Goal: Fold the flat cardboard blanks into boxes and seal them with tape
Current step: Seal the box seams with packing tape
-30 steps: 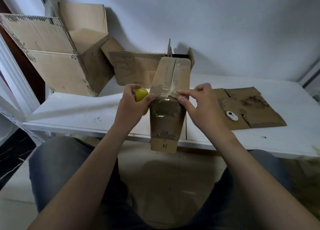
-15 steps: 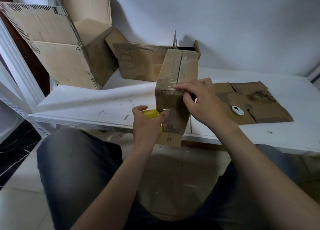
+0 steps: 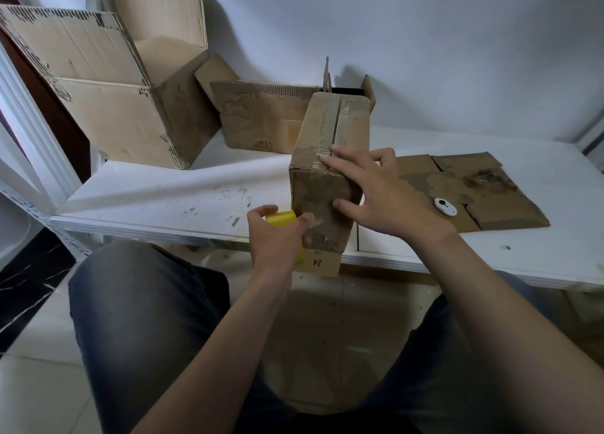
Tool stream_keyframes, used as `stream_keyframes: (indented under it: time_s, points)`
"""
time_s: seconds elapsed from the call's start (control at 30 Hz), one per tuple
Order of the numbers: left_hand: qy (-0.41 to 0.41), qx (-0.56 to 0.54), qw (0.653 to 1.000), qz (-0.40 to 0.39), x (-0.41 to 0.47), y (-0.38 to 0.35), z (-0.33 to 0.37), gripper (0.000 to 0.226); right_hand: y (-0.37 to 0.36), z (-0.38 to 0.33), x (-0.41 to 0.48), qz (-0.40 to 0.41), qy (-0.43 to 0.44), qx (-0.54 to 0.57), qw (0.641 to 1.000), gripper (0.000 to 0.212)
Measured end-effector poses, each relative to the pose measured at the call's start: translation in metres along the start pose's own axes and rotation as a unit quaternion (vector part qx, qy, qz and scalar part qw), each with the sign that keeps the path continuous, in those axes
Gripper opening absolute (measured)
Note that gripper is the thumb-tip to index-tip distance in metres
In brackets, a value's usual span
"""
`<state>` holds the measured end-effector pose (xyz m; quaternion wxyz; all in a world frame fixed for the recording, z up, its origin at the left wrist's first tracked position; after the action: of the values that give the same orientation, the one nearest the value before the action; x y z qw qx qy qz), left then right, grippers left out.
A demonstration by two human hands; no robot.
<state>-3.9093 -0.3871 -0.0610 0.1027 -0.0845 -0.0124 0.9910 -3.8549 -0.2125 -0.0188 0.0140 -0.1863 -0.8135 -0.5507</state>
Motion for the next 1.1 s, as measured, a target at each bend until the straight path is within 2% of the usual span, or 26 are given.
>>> stream_keyframes:
  time_s: [0.17,0.33,0.43,0.53,0.73,0.93,1.1]
  points:
    - [0.013,-0.021,1.0,0.002,-0.011,-0.003,-0.008,0.054,0.002,-0.003,0.001,-0.023,-0.006,-0.011,1.0,0.078]
    - [0.013,-0.036,0.999,0.034,-0.012,-0.011,-0.012,0.051,0.007,-0.001,0.004,-0.063,-0.018,0.005,0.998,0.068]
    - [0.019,-0.04,0.998,0.049,-0.01,-0.015,-0.013,0.05,0.003,-0.005,0.01,0.01,-0.041,0.039,0.998,0.048]
    - [0.016,-0.03,0.998,0.058,-0.008,-0.018,-0.014,0.05,-0.01,-0.009,0.02,0.106,-0.067,0.043,0.991,0.047]
    - [0.033,-0.027,0.998,0.051,-0.003,-0.018,-0.01,0.051,-0.029,-0.002,0.026,0.23,-0.029,-0.081,0.969,0.058]
    - [-0.014,0.013,1.0,-0.009,0.0,0.006,-0.006,0.052,-0.034,-0.003,0.016,0.221,-0.028,-0.108,0.969,0.054]
    - [-0.032,0.059,0.995,-0.071,0.006,0.037,0.007,0.043,-0.044,-0.007,0.003,0.209,-0.061,-0.16,0.963,0.079]
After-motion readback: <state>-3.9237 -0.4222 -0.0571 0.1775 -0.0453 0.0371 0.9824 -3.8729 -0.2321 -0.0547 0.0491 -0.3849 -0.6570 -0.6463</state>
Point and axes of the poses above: each hand's wrist, its own x-axis towards the middle knuckle, its own y-axis out of the back of the hand, z = x × y, the point moved 1 cm from there along x, towards the middle knuckle, and after that the axes turned 7 degrees about -y, right-handed, at the moved point
